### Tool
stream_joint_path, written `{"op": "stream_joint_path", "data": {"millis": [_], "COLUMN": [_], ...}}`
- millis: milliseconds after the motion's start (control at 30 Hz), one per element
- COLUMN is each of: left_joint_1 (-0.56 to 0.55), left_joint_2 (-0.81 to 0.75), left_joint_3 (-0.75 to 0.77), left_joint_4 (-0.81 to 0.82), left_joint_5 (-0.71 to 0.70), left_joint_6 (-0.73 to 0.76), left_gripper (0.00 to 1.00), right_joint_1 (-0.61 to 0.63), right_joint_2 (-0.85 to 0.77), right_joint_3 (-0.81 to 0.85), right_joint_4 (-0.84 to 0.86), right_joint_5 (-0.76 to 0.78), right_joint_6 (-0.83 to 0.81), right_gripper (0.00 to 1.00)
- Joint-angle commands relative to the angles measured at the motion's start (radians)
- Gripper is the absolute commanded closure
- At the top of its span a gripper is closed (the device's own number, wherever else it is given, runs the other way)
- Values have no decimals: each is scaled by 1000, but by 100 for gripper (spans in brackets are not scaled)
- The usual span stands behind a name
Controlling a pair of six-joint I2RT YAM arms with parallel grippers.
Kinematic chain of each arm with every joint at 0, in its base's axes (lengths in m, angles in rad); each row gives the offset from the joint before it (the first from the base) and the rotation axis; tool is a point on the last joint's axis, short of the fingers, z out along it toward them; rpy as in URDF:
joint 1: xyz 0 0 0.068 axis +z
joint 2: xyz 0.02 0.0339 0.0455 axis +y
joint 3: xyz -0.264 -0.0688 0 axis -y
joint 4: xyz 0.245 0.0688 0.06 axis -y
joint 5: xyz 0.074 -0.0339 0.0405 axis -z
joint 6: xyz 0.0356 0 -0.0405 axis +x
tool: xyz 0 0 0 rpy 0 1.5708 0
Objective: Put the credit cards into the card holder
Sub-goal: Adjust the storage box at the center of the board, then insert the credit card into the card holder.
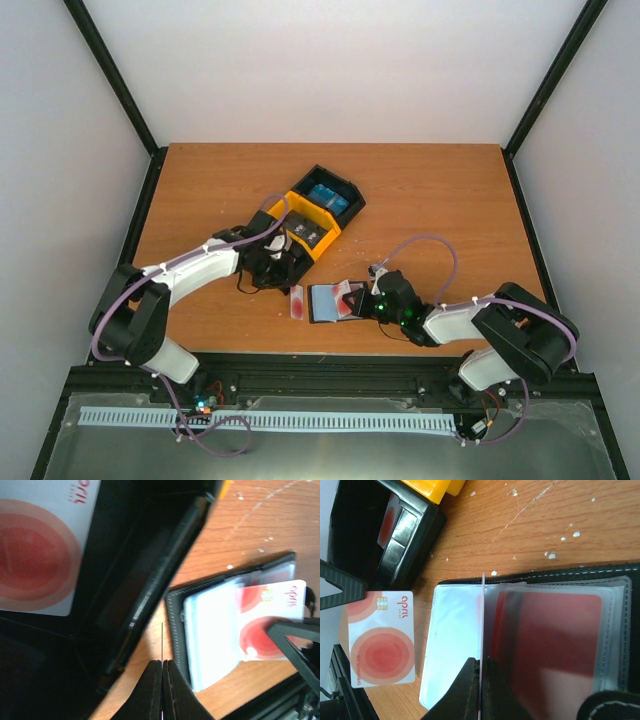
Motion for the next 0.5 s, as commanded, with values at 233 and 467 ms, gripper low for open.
{"op": "stream_joint_path", "data": {"millis": [233,467], "left_joint_1": [-26,-78], "left_joint_2": [-40,14], "left_joint_3": [-44,-34], "left_joint_4": [-30,-41], "left_joint_5": [106,86], "left_joint_6": [-76,-104], "left_gripper": [99,99], "right_joint_1": [49,63], "right_joint_2": [67,115], "right_joint_3": [-39,-60], "right_joint_4": [101,203], "right_joint_5": [64,74], "right_joint_6": [95,150], "right_gripper": [97,95]}}
